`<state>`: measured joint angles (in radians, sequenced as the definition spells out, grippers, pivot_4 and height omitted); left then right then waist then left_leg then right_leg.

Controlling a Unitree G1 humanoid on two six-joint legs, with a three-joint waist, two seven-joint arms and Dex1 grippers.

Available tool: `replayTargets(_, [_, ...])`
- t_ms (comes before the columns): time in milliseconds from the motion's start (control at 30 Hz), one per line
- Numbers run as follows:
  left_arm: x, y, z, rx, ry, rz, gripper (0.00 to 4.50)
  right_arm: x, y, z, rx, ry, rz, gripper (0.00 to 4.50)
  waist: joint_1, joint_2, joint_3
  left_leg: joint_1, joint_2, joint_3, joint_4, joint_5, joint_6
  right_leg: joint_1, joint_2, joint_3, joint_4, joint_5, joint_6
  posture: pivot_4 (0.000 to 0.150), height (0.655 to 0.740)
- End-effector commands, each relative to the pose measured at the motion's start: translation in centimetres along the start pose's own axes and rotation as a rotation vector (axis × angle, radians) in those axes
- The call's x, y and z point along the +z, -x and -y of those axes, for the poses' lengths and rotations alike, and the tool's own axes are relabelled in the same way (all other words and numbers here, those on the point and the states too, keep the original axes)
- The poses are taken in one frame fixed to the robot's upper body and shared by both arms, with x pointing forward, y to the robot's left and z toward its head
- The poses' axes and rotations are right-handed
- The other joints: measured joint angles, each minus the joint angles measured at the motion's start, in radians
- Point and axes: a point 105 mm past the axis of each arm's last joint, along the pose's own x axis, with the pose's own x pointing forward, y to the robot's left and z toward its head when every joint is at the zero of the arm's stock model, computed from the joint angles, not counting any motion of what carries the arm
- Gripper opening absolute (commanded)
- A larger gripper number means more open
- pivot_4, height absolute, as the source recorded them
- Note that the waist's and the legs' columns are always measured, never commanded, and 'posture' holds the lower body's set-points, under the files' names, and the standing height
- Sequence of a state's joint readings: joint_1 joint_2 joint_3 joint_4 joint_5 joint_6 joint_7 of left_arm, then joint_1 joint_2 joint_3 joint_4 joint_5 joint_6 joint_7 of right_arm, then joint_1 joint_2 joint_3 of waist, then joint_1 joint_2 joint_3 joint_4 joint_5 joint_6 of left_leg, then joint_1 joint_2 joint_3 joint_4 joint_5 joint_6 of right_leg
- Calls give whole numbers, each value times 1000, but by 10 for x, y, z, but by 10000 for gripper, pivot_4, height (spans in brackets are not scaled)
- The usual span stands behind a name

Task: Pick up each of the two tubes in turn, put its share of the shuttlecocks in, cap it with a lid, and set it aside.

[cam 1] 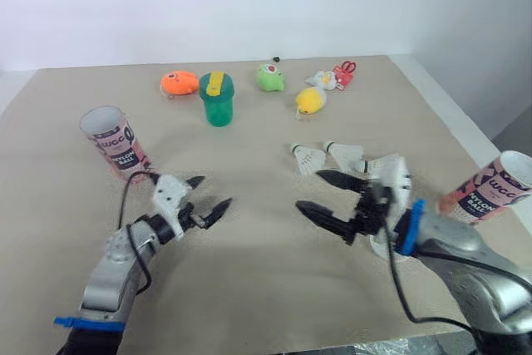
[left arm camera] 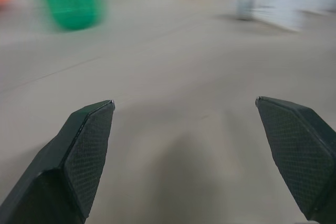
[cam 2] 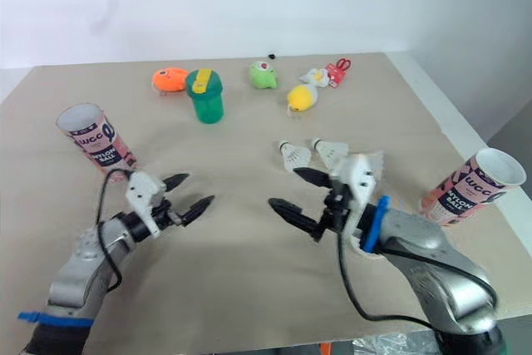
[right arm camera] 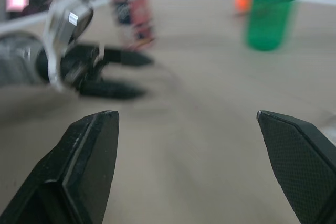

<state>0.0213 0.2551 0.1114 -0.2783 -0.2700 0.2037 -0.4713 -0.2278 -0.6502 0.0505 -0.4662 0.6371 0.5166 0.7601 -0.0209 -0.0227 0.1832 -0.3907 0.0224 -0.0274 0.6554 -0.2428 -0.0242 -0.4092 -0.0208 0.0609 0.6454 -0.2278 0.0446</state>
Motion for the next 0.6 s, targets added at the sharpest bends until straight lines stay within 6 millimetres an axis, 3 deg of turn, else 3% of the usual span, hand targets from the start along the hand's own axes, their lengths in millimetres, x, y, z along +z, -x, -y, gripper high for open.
replayTargets(33, [14, 17, -26, 208, -23, 58, 45000, 10, -13, -3, 87, 74, 34, 44827, 1, 0, 0, -1, -1, -1, 0, 0, 0, 0, -1, -1, 0, -1, 1, 1500, 7400])
replayTargets(167, [3, 35, -58, 441, -27, 26, 45000, 21, -35, -2, 171, 98, 79, 44827, -1, -2, -1, -1, -2, -1, 0, 0, 0, 0, -2, -1, 0, -1, 1, 1500, 7400])
replayTargets(300, [-2, 37, -77, 553, -6, 12, 45000, 26, -50, -3, 229, 111, 95, 44827, 0, -3, -1, 0, -2, -2, 0, 0, 0, 0, 0, -2, 0, 1, 0, 1500, 7400])
replayTargets(600, [-19, 5, -112, 531, -63, -92, 45000, 32, -61, -8, 264, 130, 116, 44827, -1, -4, -2, 0, -1, -3, 0, 1, 0, 0, 1, -3, 1, 2, -2, 1500, 7400])
